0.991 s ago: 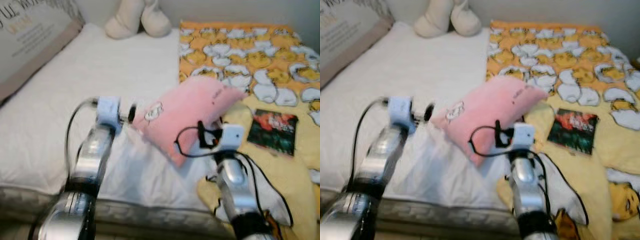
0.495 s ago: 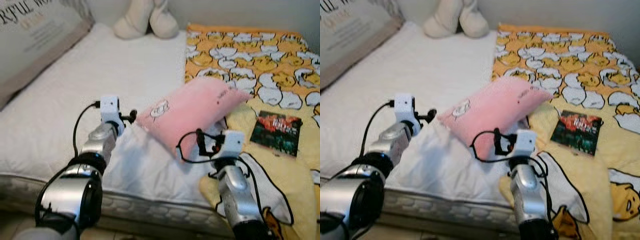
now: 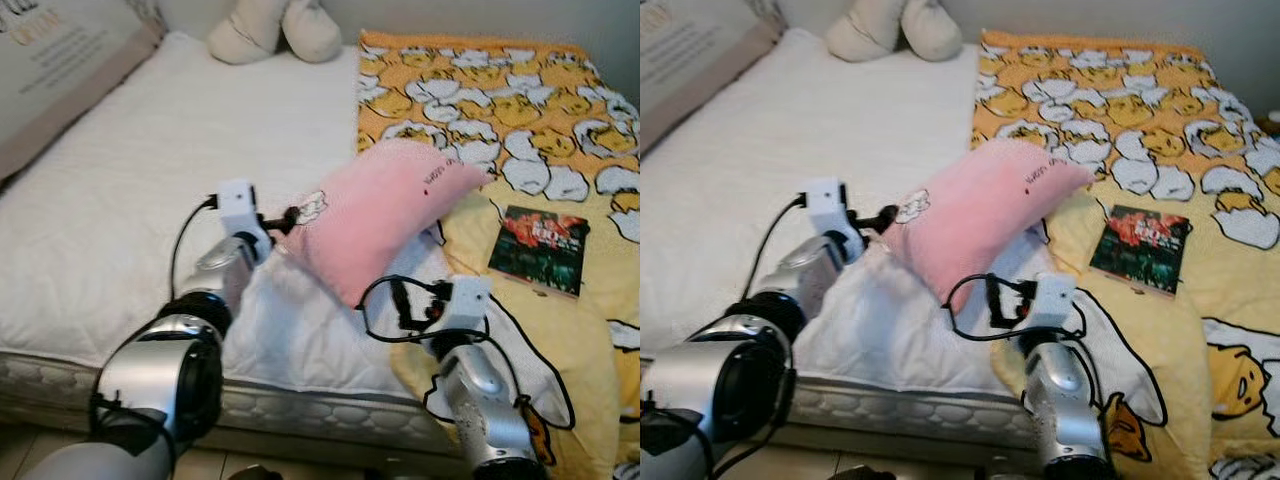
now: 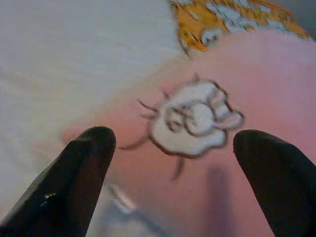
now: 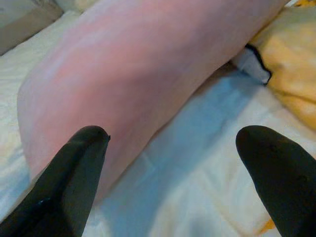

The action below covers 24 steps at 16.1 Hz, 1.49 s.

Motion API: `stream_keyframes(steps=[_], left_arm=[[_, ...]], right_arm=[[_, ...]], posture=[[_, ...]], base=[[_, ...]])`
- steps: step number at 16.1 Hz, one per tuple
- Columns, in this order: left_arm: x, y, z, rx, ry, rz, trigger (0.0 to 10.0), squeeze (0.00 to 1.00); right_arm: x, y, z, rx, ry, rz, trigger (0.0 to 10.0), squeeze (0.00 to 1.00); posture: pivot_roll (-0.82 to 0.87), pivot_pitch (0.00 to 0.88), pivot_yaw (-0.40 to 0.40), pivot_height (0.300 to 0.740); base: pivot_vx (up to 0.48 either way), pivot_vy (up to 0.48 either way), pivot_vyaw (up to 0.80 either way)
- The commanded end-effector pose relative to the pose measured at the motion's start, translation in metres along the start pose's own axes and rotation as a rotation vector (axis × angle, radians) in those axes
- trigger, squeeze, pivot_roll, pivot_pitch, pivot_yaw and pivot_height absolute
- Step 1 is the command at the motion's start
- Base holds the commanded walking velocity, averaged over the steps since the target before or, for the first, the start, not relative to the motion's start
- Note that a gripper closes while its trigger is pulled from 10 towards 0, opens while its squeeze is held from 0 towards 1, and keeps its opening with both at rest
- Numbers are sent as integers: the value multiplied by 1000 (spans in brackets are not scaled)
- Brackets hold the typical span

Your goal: Clean up the room

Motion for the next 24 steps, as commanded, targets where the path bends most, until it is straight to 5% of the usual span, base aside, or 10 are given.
stream_keyframes(steps=[1,8,9,10,11,12,15,19,24], left_arm=[[-5,1,-3,-12,26,21,10000,0],[-36,-2,-7,-4,138,105,10000,0],[-39,-2,-10,-20,138,120,10000,0],[-38,-2,-10,-20,138,119,10000,0],[-39,-1,-12,-27,127,121,1490,0],[-40,-1,-16,-34,73,115,0,0],[-41,0,-16,-29,47,121,0,0],[-43,0,-21,-54,44,157,0,0],[-30,2,-23,-84,-125,111,0,0]], right_arm=[[10,3,7,23,-3,-35,10000,0],[37,34,42,59,-3,-106,10000,0],[32,35,48,74,35,-83,5569,0],[30,36,50,78,47,-76,0,0],[28,35,54,89,73,-64,0,0],[22,36,63,100,147,-26,0,0],[14,36,64,89,221,28,0,0],[5,37,56,66,135,71,0,0],[12,38,64,156,151,72,0,0]], posture=[[-233,104,47,740],[-215,120,49,740],[-214,121,49,740],[-214,121,49,740],[-214,120,50,740],[-216,120,53,740],[-212,116,52,740],[-184,109,48,740],[-165,80,48,740]], base=[[0,0,0],[0,0,0],[0,0,0],[0,0,0],[0,0,0],[0,0,0],[0,0,0],[0,0,0],[0,0,0]])
Point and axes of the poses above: a point about 5 cm out from each wrist's last joint towards the gripper, its own y axis pointing out of the wrist towards the gripper, its own x axis along the axis of the wrist's last joint, z = x × y, the point moved 4 cm from there along y, pointing out of the wrist towards the gripper, and after that the axes turned 12 degrees about -y, right-handed, at the moved point
